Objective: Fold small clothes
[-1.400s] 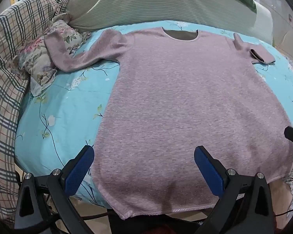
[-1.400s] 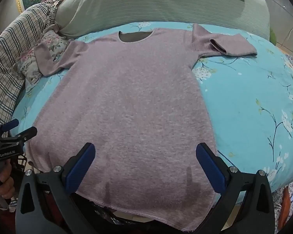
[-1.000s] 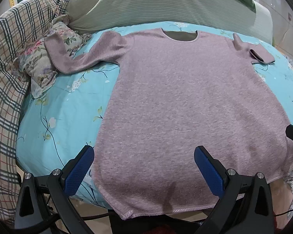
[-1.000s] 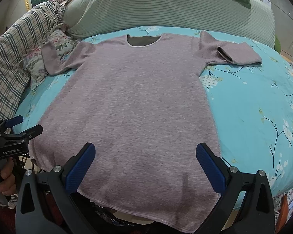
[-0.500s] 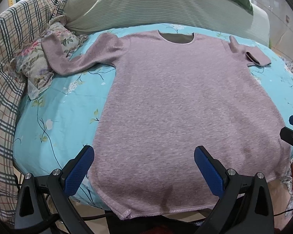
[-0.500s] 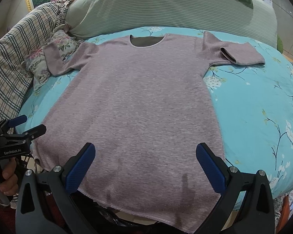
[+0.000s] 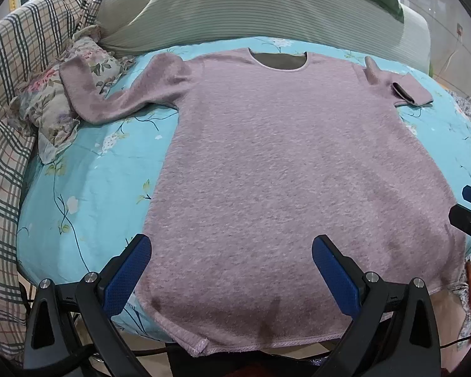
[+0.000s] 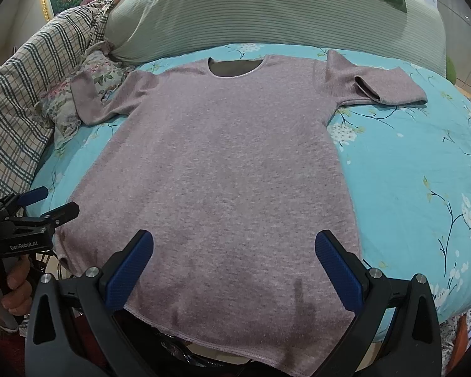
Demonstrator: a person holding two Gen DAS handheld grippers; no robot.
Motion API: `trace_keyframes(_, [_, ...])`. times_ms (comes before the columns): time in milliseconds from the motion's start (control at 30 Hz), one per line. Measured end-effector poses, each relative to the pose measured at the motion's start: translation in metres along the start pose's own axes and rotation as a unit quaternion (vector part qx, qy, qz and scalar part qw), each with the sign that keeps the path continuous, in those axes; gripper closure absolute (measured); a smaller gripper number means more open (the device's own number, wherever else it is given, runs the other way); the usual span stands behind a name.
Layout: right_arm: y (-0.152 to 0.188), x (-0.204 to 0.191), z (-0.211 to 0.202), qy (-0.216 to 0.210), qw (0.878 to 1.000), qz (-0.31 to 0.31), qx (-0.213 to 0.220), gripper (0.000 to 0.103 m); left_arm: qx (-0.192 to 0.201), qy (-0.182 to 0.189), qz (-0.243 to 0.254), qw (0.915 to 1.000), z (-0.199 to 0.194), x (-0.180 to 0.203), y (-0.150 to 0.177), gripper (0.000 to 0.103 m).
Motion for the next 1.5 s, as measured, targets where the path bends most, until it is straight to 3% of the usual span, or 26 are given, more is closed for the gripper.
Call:
trace_keyframes(200, [-0.003,0.002,0.001,0.001,1.0,0.004,0.001,0.0,0.002,0.004,0.002,1.0,0.003,0.0,-0.002,0.001])
trace_keyframes(633, [-0.028,0.028,0.013,0.0,1.0,0.024,0.007,0.0,0.029,0.048,-0.019,0.9983,0.006,0.0,-0.023,0.001])
trace_keyframes(867, [-0.049,0.053,0.018,0.009,0.999,0.035,0.023,0.001,0.021,0.022,-0.003,0.9995,0.021,0.004,-0.039,0.001])
trace_keyframes(1000, [-0.068,0.072,0.02,0.025,0.998,0.027,0.043,0.003,0.023,0.019,0.003,0.9996,0.027,0.004,-0.047,0.001])
trace_keyframes(1067, [-0.085,0.087,0.022,0.039,0.998,0.017,0.053,0.011,0.026,0.015,0.006,0.9995,0.029,0.004,-0.052,0.001])
trace_keyframes(1200, [-0.124,0.125,0.033,0.067,0.996,0.014,0.062,0.015,0.025,0.015,0.005,0.9996,0.037,0.003,-0.063,0.001])
trace_keyframes(1333, [-0.163,0.162,0.059,0.098,0.994,0.016,0.05,0.017,0.026,0.013,0.008,0.9995,0.043,0.005,-0.076,0.001])
trace_keyframes(1500, [-0.197,0.202,0.109,0.103,0.994,0.024,0.024,0.022,0.029,0.007,0.013,0.9995,0.053,0.009,-0.095,0.001])
Point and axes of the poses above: each gripper's, at about its wrist camera, not at the fingertips, and z roughly the way its jaws point, x to its right, y to its underside, the point moved 1 cm from there along z, roughly the way its jaws point, and after that the axes turned 2 degrees about -y, right-handed, at the moved point
